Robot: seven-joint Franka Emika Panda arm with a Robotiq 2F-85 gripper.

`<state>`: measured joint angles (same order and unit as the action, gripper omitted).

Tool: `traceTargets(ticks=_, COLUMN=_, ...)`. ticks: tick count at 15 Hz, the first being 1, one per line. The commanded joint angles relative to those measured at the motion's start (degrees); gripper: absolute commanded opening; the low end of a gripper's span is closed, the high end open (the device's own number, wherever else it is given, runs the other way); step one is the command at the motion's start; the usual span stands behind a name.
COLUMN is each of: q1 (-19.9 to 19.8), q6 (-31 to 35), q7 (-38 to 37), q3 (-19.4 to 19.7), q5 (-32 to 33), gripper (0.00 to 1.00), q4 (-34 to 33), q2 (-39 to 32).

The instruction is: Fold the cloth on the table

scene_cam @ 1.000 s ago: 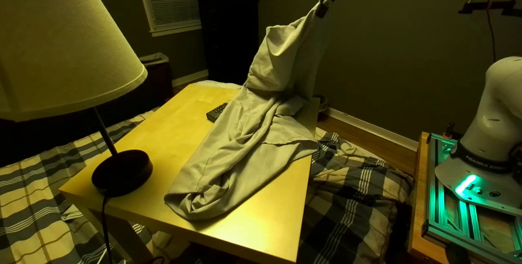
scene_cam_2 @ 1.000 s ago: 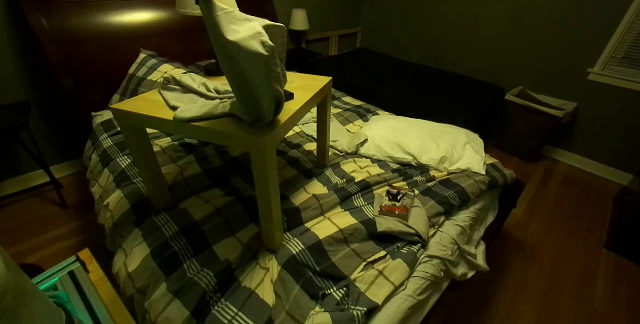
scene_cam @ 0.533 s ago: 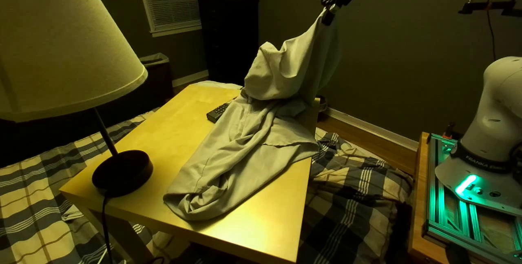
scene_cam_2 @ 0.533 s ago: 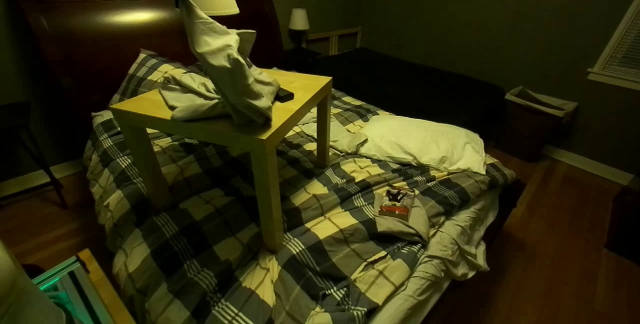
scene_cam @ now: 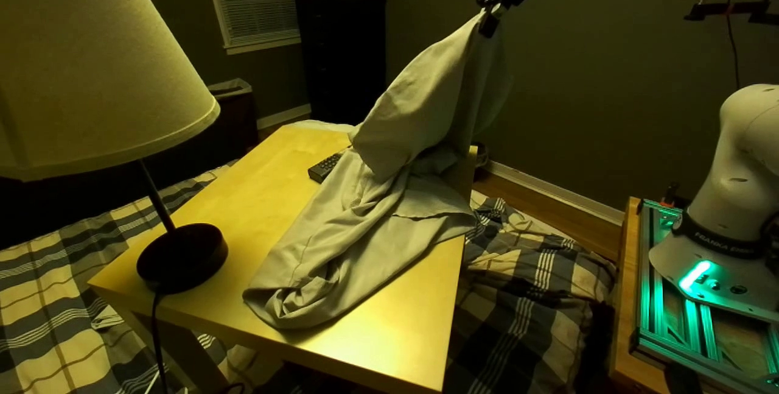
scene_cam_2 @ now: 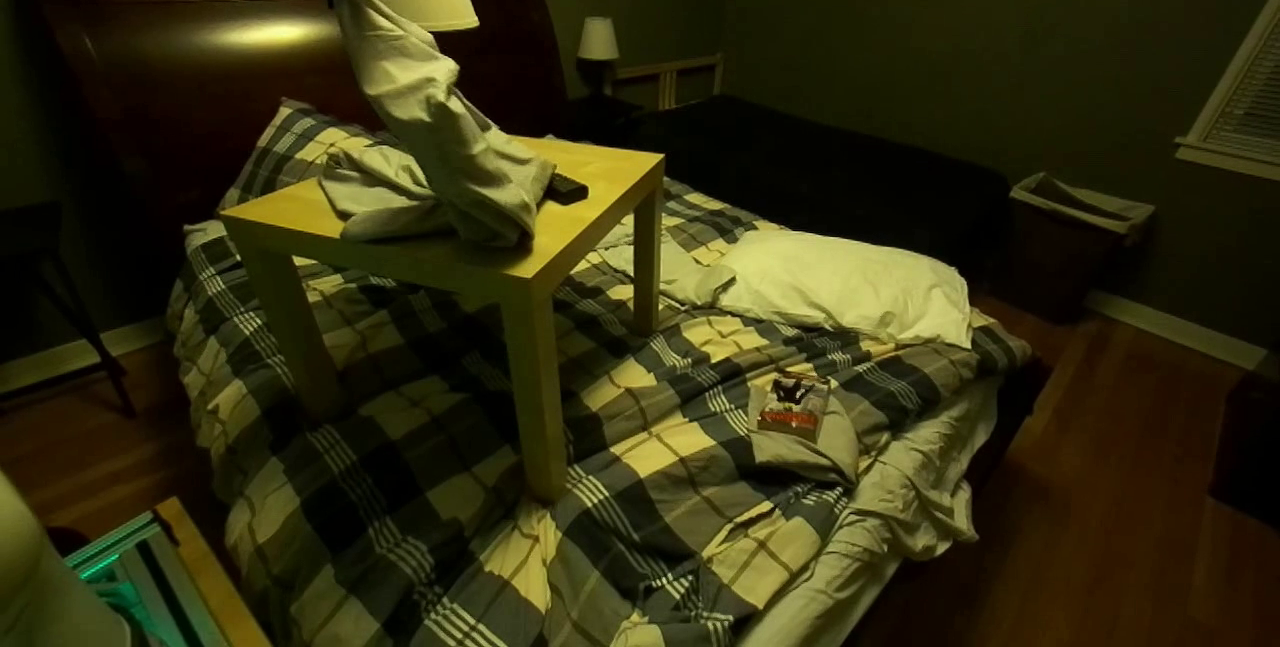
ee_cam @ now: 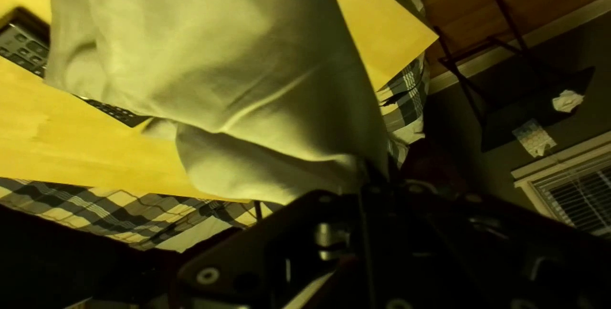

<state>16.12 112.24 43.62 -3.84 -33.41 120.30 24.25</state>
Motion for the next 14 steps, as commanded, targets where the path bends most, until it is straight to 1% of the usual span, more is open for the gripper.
traceTargets(ticks=1, q1=3.2, q6=1.8, q7=-2.0, q3=-4.1, q5=-2.2, gripper=0.00, q4=-3.3, q2=-3.7)
traceTargets(ticks=3, q1=4.5, q6=2.8, q7=-5.0, q3=-7.1, q5=-2.3, gripper=0.00, q4=-4.6, q2=-5.6)
traceTargets(ticks=5, q1=5.3, q6=7.2, q7=-7.2, q3=-9.9, q5=-1.4, gripper=0.00, q4=-5.3, q2=-7.7)
traceTargets(ticks=7, q1=6.6, q6=12.9, q7=-6.0, q3=-11.5, q5=-2.4, gripper=0.00, q4=-6.1, q2=-10.5)
traceTargets(ticks=8, q1=7.2, q6=15.7, q7=-4.8, q3=-12.3, q5=-2.0, gripper=0.00, q4=-6.8, q2=-12.4)
traceTargets(ticks=9, q1=7.5, q6=17.4, q7=-5.4, q3=-12.9, q5=-1.4, gripper=0.00, q4=-7.8, q2=-14.3)
traceTargets(ticks=11, q1=7.5, q6=20.2, q7=-8.1, q3=-14.5, q5=1.4, gripper=0.00, q4=-9.7, q2=-18.1)
traceTargets(ticks=14, q1=7.4, q6=26.7, q7=-11.7, q3=-16.6, q5=7.4, gripper=0.00, q4=-11.1, q2=-23.6)
